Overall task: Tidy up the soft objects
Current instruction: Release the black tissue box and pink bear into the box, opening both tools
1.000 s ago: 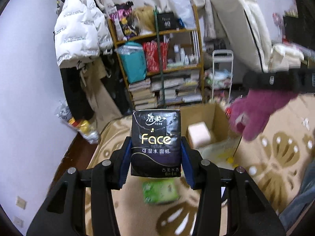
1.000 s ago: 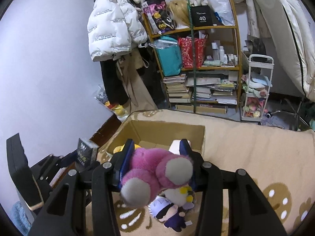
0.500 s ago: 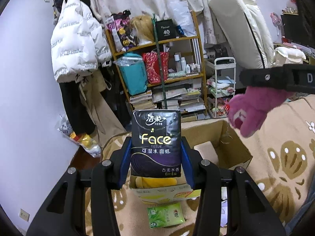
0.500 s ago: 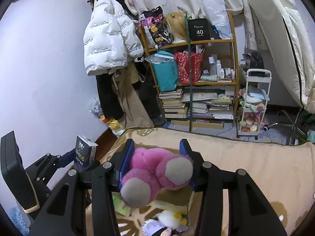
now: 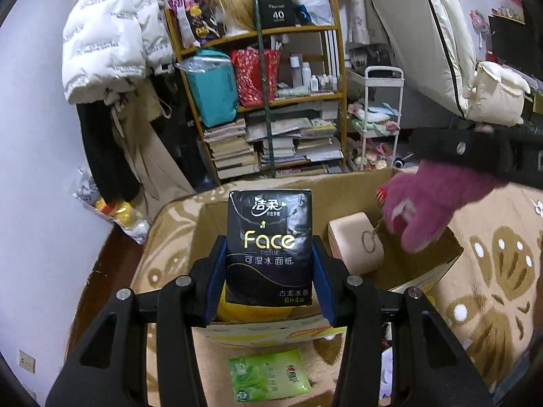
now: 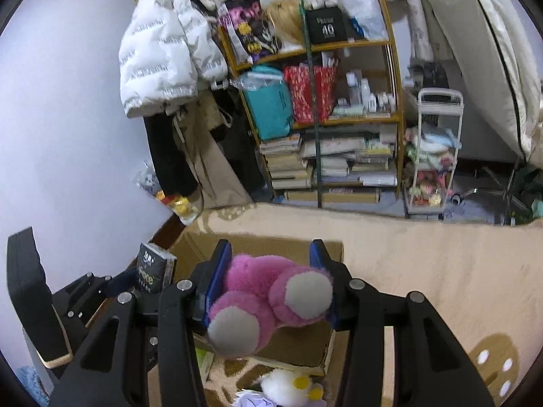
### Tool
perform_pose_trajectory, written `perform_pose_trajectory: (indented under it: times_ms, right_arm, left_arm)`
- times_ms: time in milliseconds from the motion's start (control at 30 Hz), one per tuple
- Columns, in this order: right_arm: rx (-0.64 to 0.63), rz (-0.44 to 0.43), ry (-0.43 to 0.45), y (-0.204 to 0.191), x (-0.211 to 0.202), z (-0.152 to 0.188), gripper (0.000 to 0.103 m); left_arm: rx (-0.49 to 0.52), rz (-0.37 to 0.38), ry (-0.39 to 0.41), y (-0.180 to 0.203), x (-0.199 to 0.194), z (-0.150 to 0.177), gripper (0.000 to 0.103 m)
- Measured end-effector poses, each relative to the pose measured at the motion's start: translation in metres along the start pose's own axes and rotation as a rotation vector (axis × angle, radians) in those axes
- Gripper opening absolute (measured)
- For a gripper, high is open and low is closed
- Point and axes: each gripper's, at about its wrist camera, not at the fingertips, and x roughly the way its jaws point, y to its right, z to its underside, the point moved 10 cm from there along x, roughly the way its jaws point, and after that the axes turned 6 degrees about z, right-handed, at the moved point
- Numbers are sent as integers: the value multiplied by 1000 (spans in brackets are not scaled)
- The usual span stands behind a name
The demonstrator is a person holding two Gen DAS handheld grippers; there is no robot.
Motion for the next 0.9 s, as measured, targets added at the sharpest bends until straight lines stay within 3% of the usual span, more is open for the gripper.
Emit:
perform_pose_trajectory:
  times_ms: [333, 467, 667, 733, 800, 900]
  right_arm:
    - [-22, 7, -67, 1, 26, 23, 51]
    - [-47, 28, -97, 1, 30, 28, 54]
    - [-41, 48, -130, 6, 32, 36, 55]
    - [-36, 49, -138, 6, 31, 38, 55]
    - [-25, 61, -148, 9, 30, 39, 60]
    - [-23, 63, -142, 9, 24, 39, 72]
  left_arm:
    - [-35, 18, -48, -3, 13, 13, 46]
    - [-36, 4, -52, -4, 12, 15, 55]
    - [-55, -12, -88, -8, 11, 24, 58]
    - [-62, -23, -95, -11, 8, 26, 66]
    - [-80, -50, -92, -17, 5, 28, 81]
    - [-96, -58, -92, -21, -1, 31, 84]
